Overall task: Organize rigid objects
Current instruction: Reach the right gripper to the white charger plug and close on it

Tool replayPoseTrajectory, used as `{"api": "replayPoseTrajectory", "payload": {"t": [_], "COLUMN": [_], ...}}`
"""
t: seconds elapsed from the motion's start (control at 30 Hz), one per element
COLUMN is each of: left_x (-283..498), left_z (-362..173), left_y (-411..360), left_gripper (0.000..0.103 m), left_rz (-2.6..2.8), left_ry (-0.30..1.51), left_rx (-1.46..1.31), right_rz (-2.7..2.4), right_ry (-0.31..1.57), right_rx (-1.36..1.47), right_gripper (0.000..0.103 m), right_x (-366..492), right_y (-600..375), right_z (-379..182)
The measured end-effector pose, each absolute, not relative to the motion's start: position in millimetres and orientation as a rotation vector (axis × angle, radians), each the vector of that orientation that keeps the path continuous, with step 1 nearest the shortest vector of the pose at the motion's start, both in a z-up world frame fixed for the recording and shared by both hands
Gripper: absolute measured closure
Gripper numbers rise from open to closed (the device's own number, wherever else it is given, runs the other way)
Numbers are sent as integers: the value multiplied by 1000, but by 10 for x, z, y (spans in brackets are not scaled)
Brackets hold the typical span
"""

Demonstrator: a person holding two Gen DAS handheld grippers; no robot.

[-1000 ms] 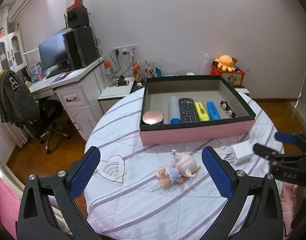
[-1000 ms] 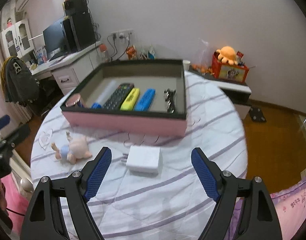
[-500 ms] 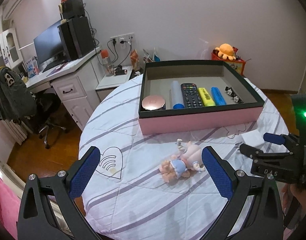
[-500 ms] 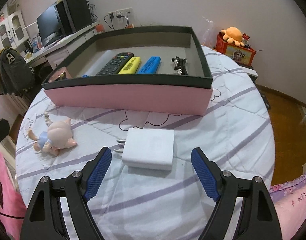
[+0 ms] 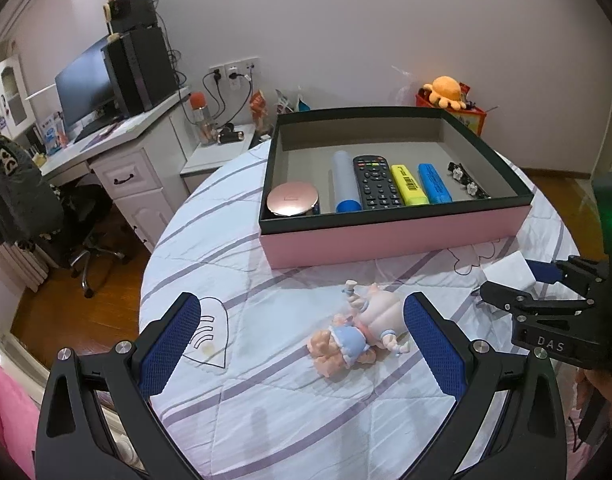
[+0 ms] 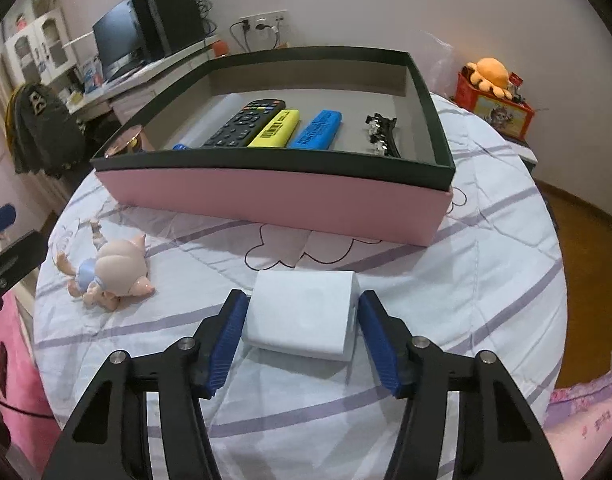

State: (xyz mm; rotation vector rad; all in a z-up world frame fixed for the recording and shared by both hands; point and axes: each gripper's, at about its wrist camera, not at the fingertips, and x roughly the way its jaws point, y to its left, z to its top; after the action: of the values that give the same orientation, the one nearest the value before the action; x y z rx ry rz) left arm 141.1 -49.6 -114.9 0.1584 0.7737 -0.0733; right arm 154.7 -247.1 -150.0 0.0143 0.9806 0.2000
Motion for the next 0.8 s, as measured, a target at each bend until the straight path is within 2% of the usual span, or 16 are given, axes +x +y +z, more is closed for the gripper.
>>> {"api": "replayPoseTrajectory", "payload": {"t": [0.3,0.33,0.37,0.4,0.6,0.67,0.73,0.8], "left_x": [1450,1466,1480,1484,1529,1565,1584,1583], "left_z": [-1117,-1113,-1111,-1114,-1152,-1166,-1172,-1185], "left_y": [-486,-489,-490,-492,-518,-509,-509,-506], "left_gripper": [0,0,0,0,0,0,0,0], "left_rz": [-79,-81,-81,-84,-90,-83,-86,-89], "left_ry": [764,763,763,763,775,782,783,783], "left_rx": [141,140,139,138,143,139,137,142], "right_rz": [234,241,252,275,259,265,279,272], "right_ry": [949,935,927,925,947,956,952,944], "right_rx": [-8,-8,-7,-3,-29,-6,40,41], "right_gripper": [46,63,70,72,70,65,56,53], "right_x": [1471,1462,1472,1486,1577,1565,1571,1552], "right_y": [-2447,-2444,-2443,-2439,-2455,-2472,-2496,-2473], "right_z": [-1328,-1279,-1237,-1178,-1189,-1234,-1263,-1251]}}
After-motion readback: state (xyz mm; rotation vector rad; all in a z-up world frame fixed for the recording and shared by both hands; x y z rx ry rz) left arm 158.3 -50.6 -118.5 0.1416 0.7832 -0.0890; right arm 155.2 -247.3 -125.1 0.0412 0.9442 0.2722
